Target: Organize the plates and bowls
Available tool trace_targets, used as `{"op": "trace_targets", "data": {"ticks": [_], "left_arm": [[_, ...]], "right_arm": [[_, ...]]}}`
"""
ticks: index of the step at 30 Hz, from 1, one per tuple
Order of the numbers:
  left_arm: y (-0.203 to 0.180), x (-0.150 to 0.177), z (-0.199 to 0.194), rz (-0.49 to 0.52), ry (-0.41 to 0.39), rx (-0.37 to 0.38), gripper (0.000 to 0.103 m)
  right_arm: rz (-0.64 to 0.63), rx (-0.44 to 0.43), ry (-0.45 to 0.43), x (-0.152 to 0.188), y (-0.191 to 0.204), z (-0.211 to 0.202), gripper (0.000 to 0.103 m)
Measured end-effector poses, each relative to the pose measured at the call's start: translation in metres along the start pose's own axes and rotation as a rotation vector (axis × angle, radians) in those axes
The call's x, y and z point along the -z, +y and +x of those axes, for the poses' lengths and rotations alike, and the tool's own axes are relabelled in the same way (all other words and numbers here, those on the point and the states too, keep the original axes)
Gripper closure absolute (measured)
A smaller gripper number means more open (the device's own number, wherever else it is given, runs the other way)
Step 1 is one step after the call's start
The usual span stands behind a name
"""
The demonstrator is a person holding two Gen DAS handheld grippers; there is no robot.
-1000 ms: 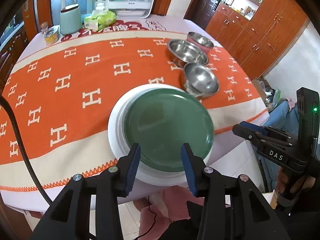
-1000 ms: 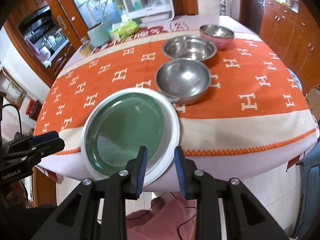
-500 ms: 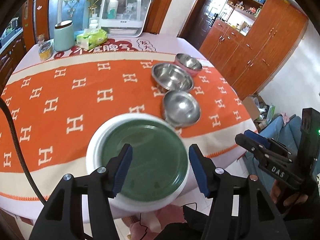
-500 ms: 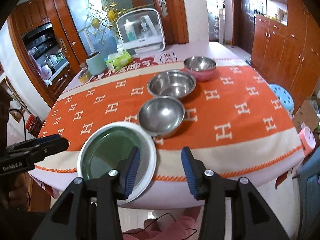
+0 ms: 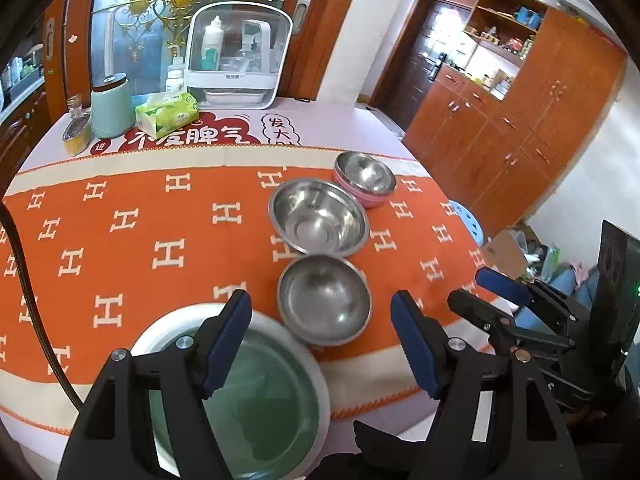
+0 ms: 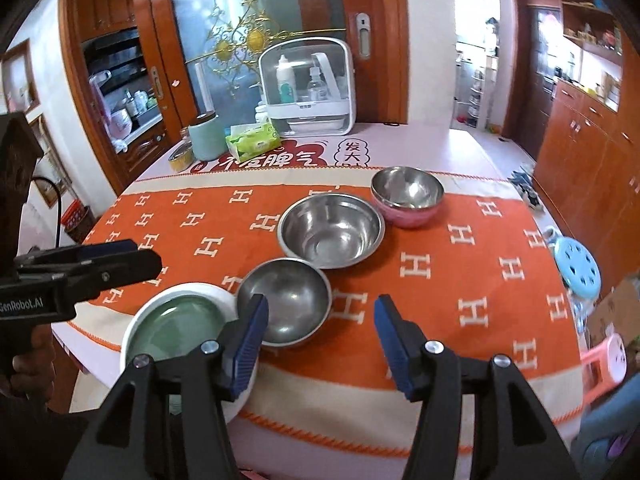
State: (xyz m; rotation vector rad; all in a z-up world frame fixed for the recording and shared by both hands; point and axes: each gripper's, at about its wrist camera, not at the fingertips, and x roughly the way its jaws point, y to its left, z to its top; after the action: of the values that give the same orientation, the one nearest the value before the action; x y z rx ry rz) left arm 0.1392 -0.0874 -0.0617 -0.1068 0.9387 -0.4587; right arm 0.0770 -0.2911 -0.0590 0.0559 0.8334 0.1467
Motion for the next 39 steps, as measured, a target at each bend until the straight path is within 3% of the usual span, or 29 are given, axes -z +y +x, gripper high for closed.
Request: {"op": "trace_targets", "data": {"ticks": [6, 14, 18, 30, 39], "left_arm": [[-0.011, -0.02, 0.026, -0.049, -0.004, -0.047, 0.031], [-0.018, -0.047, 0.065, -0.096, 0.019, -0.133, 0.03], [-0.013, -0.059, 0.089, -0.138, 0.056, -0.166, 0.023], [0.011, -0.069, 0.177, -0.193, 0.25, -0.237, 0.022], [0.026, -0.065, 0.222, -0.251, 0.333, -0.26, 0.022]], "right_arm": [[-0.038, -0.06, -0.004, -0.017, -0.028, 0.016, 0.047], [0.04, -0.191, 0.041, -0.044, -0.067, 0.057, 0.047], [0.052, -0.222, 0.062, -0.05, -0.077, 0.079, 0.047], [0.081, -0.243, 0.16, -0.047, -0.095, 0.148, 0.048], [0.101, -0.264, 0.207, -0.042, -0.097, 0.179, 0.048]]}}
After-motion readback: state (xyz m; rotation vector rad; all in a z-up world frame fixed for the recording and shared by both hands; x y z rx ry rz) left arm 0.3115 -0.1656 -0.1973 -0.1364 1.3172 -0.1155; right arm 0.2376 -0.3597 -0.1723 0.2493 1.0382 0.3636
